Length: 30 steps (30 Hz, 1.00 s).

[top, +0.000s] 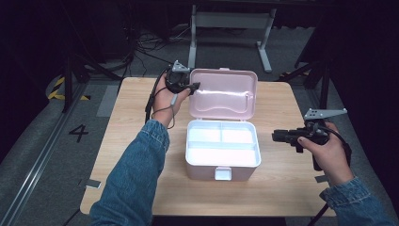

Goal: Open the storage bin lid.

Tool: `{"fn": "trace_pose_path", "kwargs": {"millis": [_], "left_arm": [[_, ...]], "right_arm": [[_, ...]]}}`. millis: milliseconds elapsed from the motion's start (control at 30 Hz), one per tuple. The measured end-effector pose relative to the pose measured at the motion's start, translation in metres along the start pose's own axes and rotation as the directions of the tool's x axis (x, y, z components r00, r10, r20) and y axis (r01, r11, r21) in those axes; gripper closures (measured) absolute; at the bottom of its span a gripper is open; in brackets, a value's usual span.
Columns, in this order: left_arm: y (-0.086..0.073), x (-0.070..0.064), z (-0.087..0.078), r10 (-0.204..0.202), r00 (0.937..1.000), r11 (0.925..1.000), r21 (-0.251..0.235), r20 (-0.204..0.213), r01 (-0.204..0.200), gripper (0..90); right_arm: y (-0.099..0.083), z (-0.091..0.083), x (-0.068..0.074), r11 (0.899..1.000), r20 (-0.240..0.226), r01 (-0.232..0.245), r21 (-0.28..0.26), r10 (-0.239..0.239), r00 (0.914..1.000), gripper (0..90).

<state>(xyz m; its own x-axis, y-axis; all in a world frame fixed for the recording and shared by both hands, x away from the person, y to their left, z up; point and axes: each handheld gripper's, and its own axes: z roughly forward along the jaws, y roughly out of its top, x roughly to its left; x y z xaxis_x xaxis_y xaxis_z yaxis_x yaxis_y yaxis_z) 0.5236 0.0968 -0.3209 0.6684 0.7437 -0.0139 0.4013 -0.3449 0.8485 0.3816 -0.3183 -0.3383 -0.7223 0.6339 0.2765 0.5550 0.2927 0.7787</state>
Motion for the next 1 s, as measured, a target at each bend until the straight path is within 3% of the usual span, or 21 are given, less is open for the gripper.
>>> {"fn": "trace_pose_path", "kwargs": {"millis": [300, 367, 600, 1000], "left_arm": [[-0.008, 0.002, 0.012, -0.010, 0.9998, 0.9990, 0.043, -0.019, 0.010, 62.8], [-0.010, 0.003, 0.015, -0.039, 0.9992, 0.9985, 0.038, -0.010, 0.039, 62.5], [-0.014, 0.009, 0.020, -0.077, 0.9969, 0.9957, 0.053, 0.016, 0.076, 62.8], [-0.017, 0.013, 0.027, -0.101, 0.9946, 0.9924, 0.072, 0.023, 0.100, 62.2]], "right_arm": [[-0.001, -0.002, 0.004, 1.000, -0.030, 0.000, -0.005, 0.000, 0.9996, 74.2], [-0.002, -0.004, 0.005, 1.000, -0.029, -0.003, -0.004, 0.003, 0.9996, 74.2], [-0.003, -0.005, 0.005, 1.000, -0.030, -0.004, 0.000, 0.004, 0.9995, 74.2], [-0.004, -0.002, 0.003, 1.000, -0.032, -0.008, 0.008, 0.008, 0.9994, 74.2]]}}
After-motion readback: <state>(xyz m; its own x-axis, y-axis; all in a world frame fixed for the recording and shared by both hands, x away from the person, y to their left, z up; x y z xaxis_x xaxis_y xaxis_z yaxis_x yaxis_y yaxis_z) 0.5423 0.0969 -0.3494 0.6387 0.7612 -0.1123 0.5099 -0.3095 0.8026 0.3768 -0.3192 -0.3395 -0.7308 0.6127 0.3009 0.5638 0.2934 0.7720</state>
